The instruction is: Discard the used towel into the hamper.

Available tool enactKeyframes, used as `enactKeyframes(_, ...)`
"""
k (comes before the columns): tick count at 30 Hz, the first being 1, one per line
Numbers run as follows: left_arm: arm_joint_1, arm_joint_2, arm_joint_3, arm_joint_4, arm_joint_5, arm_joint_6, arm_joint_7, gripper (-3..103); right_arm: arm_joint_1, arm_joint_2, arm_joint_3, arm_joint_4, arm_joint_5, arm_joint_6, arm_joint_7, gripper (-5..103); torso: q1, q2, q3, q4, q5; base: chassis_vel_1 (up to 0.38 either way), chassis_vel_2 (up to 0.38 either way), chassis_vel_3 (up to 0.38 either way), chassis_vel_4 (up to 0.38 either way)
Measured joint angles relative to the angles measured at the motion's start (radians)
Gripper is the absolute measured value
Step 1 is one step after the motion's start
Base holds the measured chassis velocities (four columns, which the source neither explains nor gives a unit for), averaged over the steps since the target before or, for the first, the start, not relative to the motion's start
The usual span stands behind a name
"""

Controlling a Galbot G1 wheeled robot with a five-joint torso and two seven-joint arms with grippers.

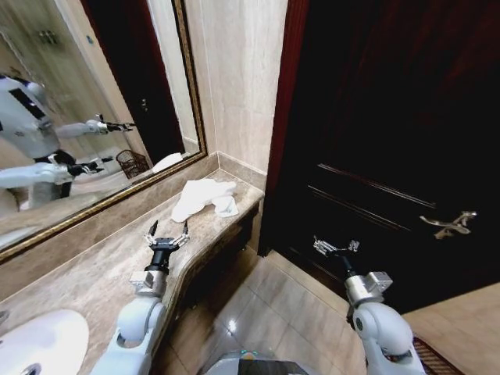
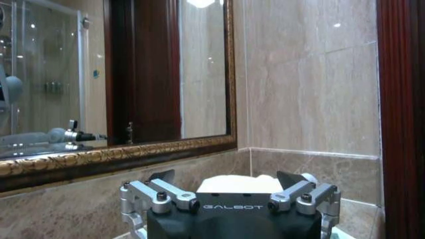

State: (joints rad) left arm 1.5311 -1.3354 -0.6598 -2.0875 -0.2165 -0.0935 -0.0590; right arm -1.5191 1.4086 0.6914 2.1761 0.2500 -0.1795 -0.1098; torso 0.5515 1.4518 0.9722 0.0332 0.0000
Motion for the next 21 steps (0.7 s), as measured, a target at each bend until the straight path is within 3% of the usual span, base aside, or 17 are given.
enactKeyframes(21, -0.013, 0.009, 0.001, 0.009, -0.007, 0.022, -0.011, 100, 0.013, -0.017, -0.007, -0.031, 0.013, 0.021, 0.015, 100, 0.0, 0.0, 0.0, 0.0, 0.0, -0.043, 0.041, 0.045, -0.043)
